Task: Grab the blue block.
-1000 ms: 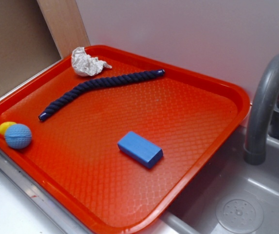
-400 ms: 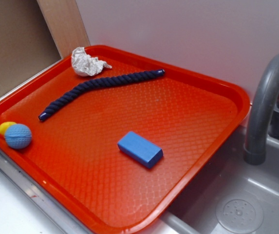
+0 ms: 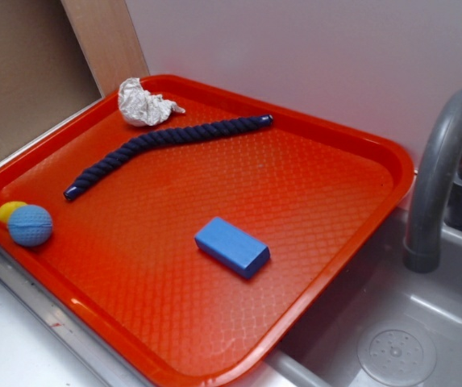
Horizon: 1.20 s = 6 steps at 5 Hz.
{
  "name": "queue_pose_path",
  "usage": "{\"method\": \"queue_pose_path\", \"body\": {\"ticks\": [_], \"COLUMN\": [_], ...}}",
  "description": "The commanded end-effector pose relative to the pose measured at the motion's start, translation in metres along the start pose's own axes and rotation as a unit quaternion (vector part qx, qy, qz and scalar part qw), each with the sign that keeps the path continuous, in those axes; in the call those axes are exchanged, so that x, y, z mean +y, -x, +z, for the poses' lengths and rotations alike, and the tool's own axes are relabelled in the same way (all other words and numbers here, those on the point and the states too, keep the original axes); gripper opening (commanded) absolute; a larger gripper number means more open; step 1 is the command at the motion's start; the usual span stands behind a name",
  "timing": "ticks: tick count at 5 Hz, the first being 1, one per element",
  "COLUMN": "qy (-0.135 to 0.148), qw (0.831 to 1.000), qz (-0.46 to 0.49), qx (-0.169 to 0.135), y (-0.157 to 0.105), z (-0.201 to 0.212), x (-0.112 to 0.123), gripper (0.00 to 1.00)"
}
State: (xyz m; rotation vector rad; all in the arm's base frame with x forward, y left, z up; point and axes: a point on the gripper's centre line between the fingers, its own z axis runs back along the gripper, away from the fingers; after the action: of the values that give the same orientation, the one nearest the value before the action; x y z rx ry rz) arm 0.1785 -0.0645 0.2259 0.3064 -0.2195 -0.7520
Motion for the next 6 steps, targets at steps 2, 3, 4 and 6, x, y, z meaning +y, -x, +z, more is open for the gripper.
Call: {"method": "queue_pose_path", "body": {"ticks": [2,3,4,6], "qy": [0.075,0.113,0.156,0.170], "qw": [0.926,0.870,0.798,0.839], "qz": [-0.360,-0.463,-0.567,-0.515], "qx": [-0.087,-0.127,-0.131,-0.051], "y": [-0.077,-0.070,-0.070,-0.104], "z": [0.007,-0.002,-0.022,-0.056], "x": [-0.102,-0.129,-0.147,-0.186], "gripper": [1.00,1.00,1.00,1.00]}}
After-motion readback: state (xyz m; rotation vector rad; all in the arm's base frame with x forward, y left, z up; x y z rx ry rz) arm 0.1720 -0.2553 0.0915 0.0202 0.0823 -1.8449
